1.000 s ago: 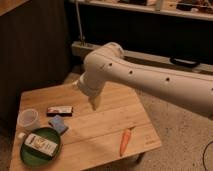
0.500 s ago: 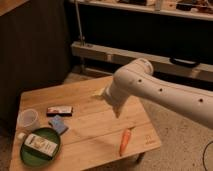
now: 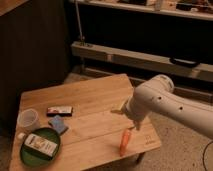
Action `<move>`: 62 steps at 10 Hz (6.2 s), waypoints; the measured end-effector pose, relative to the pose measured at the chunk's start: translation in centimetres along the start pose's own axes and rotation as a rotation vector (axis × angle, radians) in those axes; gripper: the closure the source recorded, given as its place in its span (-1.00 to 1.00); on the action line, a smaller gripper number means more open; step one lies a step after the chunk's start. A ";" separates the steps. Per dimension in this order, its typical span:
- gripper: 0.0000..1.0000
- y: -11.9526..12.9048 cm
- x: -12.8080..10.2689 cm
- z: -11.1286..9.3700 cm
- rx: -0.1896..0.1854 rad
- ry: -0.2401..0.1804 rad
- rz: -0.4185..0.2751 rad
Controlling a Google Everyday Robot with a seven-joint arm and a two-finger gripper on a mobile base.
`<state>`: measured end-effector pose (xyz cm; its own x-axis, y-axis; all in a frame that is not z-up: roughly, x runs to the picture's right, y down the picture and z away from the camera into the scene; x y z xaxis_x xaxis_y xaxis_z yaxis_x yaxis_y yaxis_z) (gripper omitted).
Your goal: Place the pepper in the ceramic cup
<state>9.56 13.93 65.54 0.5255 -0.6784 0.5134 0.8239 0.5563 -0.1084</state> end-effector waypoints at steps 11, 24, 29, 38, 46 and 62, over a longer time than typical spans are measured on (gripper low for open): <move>-0.60 2.3 1.4 2.1 -0.072 0.024 -0.037; -0.60 5.2 -1.0 10.3 -0.082 -0.180 -0.130; -0.60 3.5 -1.6 12.8 -0.091 -0.212 -0.123; -0.60 3.8 -1.0 15.3 -0.152 -0.259 -0.111; -0.60 5.2 0.4 16.7 -0.211 -0.206 0.012; -0.14 5.8 -0.6 18.2 -0.298 -0.213 -0.021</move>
<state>10.18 26.24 80.08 0.4777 -0.5552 0.6808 0.8761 0.3579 -0.3230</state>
